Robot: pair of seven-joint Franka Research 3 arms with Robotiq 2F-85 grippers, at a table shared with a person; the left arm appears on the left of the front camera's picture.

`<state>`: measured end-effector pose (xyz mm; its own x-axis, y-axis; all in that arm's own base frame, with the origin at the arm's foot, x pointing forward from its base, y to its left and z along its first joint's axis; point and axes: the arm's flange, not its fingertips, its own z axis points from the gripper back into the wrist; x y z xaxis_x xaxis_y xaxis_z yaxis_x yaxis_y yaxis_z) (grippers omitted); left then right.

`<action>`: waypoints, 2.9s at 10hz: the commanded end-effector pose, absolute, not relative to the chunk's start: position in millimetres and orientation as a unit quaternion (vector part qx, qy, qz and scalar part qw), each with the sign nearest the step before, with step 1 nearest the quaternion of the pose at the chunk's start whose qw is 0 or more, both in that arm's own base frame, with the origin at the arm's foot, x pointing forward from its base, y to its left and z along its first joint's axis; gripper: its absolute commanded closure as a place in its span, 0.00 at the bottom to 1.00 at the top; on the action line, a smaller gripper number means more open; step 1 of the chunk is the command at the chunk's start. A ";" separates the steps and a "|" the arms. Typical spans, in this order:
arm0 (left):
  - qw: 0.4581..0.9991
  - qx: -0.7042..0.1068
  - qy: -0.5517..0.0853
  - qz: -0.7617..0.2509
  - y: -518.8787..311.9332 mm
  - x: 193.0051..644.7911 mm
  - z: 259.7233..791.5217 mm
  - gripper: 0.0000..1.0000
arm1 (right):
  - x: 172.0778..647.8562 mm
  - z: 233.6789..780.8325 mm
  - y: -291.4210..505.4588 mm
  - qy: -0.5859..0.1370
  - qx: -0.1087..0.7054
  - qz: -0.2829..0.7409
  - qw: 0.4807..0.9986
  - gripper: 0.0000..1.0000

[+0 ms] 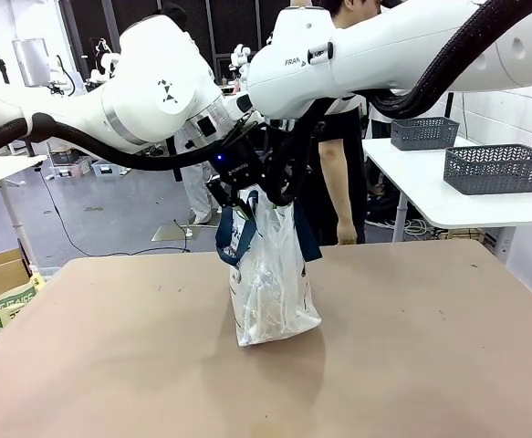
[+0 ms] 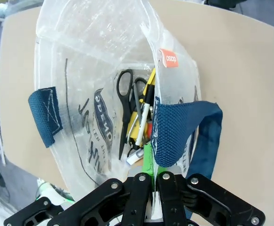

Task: Transfer purchased items from the store into the shopping bag.
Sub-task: Move the Reusable shopping bag to the right side of the table.

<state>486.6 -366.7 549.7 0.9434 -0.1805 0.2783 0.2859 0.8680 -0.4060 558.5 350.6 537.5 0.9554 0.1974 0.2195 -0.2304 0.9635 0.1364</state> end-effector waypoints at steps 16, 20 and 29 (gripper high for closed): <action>0.974 -0.190 -0.104 -0.058 -366.6 482.5 531.9 0.98 | 564.6 533.3 363.9 -0.093 0.107 0.113 0.983 1.00; 0.981 -0.164 -0.090 -0.049 -362.1 476.4 538.8 1.00 | 561.9 536.1 355.5 -0.092 0.115 0.111 0.983 1.00; 0.982 -0.156 -0.088 -0.061 -360.1 476.9 539.5 1.00 | 557.2 526.9 323.5 -0.100 0.160 0.164 0.968 1.00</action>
